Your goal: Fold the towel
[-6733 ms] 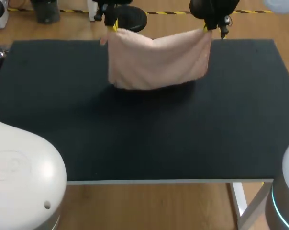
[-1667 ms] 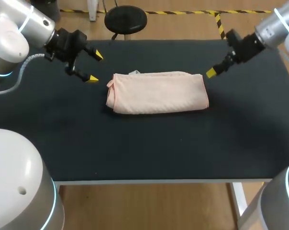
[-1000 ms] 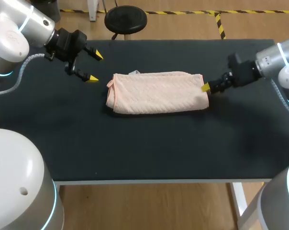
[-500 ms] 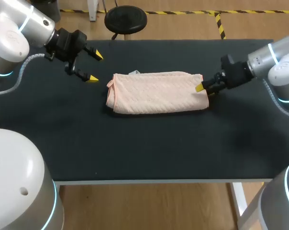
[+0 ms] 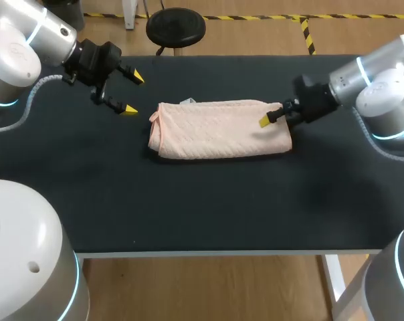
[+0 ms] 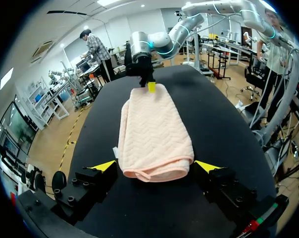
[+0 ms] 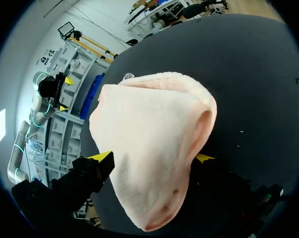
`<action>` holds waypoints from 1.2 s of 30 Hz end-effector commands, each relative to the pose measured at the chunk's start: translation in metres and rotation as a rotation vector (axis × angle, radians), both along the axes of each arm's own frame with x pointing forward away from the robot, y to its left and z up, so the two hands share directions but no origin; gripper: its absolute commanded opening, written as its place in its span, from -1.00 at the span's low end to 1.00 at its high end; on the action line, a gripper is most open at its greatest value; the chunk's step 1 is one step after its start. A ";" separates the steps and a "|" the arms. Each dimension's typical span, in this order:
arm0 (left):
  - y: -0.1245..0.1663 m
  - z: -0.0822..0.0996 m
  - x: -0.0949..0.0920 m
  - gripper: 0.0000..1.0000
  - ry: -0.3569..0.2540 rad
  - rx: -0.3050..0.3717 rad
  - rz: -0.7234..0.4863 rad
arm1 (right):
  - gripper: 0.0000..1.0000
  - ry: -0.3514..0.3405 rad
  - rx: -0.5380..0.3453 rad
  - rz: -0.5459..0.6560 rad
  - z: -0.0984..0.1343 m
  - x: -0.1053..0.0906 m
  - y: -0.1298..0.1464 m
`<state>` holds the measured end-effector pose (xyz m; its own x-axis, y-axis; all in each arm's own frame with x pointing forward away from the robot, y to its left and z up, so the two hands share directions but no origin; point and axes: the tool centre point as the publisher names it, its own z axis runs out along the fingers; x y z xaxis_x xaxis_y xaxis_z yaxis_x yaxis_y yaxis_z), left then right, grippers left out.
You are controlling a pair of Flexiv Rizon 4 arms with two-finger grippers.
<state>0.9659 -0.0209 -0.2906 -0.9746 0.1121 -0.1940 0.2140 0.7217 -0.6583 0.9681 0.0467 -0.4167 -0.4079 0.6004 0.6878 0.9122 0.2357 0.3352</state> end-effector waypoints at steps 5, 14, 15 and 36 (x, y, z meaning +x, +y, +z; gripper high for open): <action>0.000 -0.001 0.000 1.00 -0.003 -0.002 0.000 | 0.39 0.011 -0.020 -0.017 -0.008 -0.001 0.014; 0.000 -0.001 0.000 1.00 -0.003 -0.002 0.000 | -1.00 0.010 -0.086 -0.046 -0.004 0.001 0.017; 0.000 -0.001 0.000 1.00 -0.003 -0.002 0.000 | -1.00 0.006 -0.097 -0.046 -0.003 0.002 0.019; 0.000 -0.001 0.000 1.00 -0.003 -0.002 0.000 | -1.00 -0.025 -0.111 -0.076 0.041 0.021 0.161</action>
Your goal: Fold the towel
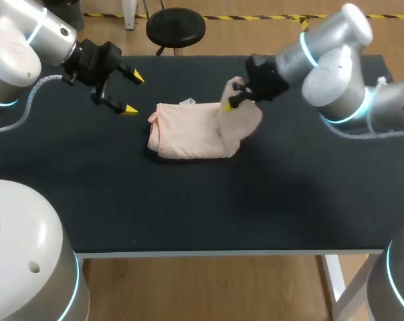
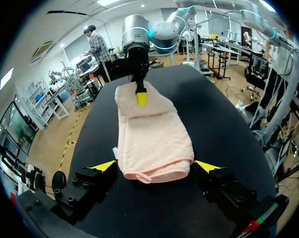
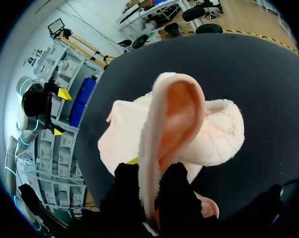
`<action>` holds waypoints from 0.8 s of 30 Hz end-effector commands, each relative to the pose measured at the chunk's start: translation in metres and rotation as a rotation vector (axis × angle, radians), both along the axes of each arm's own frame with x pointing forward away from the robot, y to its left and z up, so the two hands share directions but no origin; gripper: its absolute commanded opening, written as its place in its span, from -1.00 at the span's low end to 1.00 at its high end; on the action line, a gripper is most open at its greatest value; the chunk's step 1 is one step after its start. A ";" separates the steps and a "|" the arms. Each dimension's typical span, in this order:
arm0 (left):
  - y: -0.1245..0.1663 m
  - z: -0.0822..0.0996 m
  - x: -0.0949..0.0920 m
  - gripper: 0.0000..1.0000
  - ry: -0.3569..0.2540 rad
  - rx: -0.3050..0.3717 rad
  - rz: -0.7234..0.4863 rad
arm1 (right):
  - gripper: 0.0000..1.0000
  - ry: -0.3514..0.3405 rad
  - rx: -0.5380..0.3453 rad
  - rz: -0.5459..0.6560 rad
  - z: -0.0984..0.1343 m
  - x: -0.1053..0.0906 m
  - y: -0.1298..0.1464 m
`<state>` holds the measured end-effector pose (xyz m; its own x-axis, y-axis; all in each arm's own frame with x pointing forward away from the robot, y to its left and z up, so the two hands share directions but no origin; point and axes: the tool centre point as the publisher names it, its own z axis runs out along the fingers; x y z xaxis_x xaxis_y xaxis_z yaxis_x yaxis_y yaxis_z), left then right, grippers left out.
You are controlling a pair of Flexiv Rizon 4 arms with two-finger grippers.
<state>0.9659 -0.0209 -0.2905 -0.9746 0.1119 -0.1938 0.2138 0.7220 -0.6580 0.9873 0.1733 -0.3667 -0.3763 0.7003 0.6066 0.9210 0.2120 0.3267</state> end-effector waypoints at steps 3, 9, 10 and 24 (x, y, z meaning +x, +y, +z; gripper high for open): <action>0.000 -0.001 0.000 1.00 -0.003 -0.003 0.000 | -1.00 -0.011 0.007 -0.003 -0.005 -0.006 0.065; 0.000 -0.001 0.000 1.00 -0.003 -0.003 0.000 | -1.00 -0.024 0.006 0.024 -0.005 -0.022 0.111; 0.000 -0.001 0.000 1.00 -0.003 -0.003 0.000 | -1.00 -0.029 0.004 0.035 -0.005 -0.026 0.119; 0.000 -0.001 0.000 1.00 -0.003 -0.003 0.000 | 1.00 -0.156 0.040 -0.032 0.038 -0.026 0.150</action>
